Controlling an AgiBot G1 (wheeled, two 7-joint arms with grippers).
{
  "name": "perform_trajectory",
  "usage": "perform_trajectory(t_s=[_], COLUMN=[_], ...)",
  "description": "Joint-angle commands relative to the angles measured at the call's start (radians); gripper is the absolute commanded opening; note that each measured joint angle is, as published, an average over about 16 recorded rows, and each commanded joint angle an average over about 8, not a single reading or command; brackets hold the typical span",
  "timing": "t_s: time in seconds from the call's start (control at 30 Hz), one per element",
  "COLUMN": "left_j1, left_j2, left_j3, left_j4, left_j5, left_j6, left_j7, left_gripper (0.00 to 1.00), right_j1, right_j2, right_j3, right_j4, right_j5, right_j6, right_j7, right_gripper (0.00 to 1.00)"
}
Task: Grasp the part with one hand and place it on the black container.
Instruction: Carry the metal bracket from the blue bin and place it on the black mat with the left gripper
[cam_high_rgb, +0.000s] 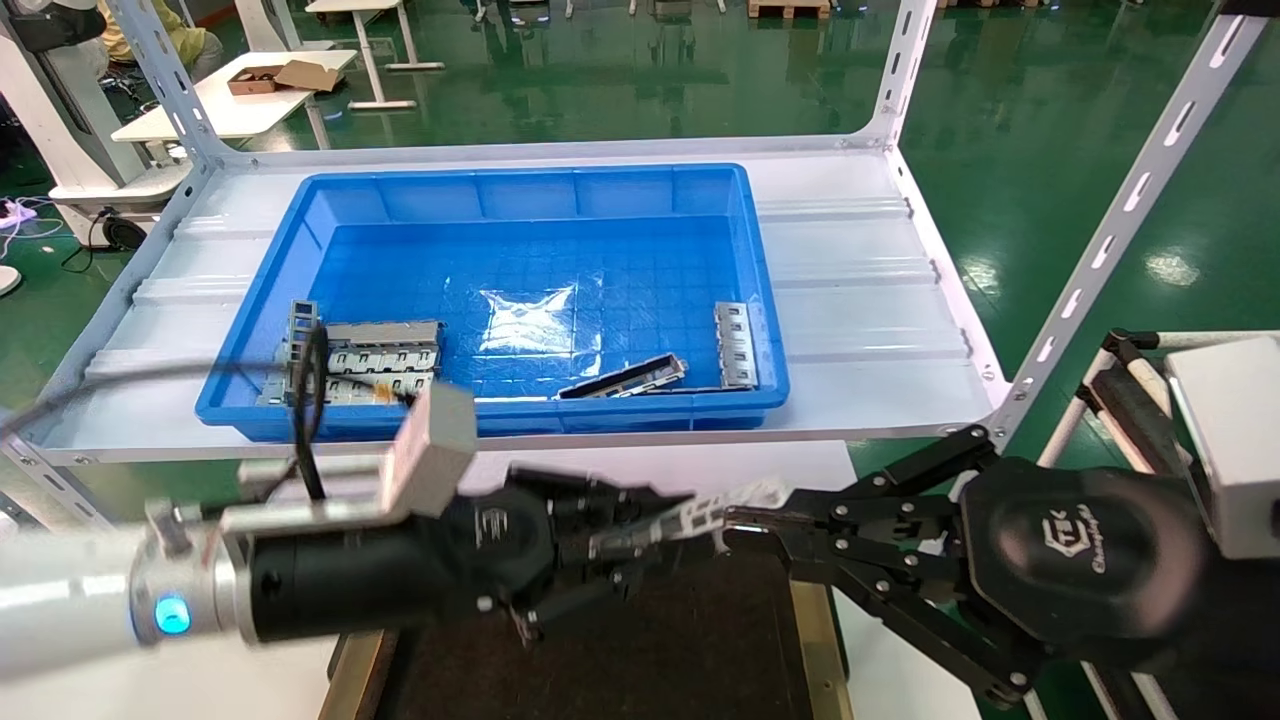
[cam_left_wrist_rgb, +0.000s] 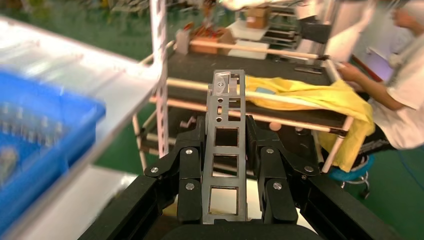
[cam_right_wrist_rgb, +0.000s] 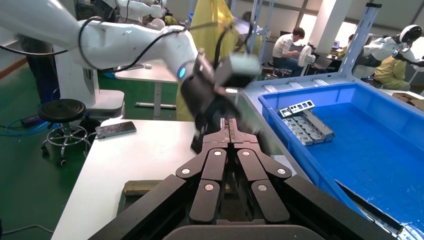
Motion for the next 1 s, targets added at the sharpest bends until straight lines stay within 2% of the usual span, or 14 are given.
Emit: perform_trajectory(t_s=[0.03,0.27,0.47,0.73,1.0], left_j1=[0.058,0.237,0.317,0.368,0.356], left_j2=[-0.021,-0.034,0.022,0.157,0.281], left_j3=[0.000,0.050,0.104,0.168,0.212], left_j4=[-0.057,-0.186,-0.184,-0.089,0.049], left_j5=[0.004,0.121,0.232,0.343,0.376], left_j6=[-0.052,-0.341,-0.572,-0.864,-1.024], left_j7=[-0.038,-0.217,-0.357,-0.534,-0.663], left_gripper=[0.00,0.00,0.00,0.00,0.00], right_j1=[0.000,0.000,0.000,0.000,0.000], right_j2=[0.000,0.000,0.000,0.000,0.000], right_j3=[0.000,0.000,0.000,0.000,-0.001], right_j4=[0.000,0.000,0.000,0.000,0.000], right_j5=[0.000,0.000,0.000,0.000,0.000], right_j6=[0.000,0.000,0.000,0.000,0.000], right_j7=[0.000,0.000,0.000,0.000,0.000], right_gripper=[0.00,0.00,0.00,0.00,0.00])
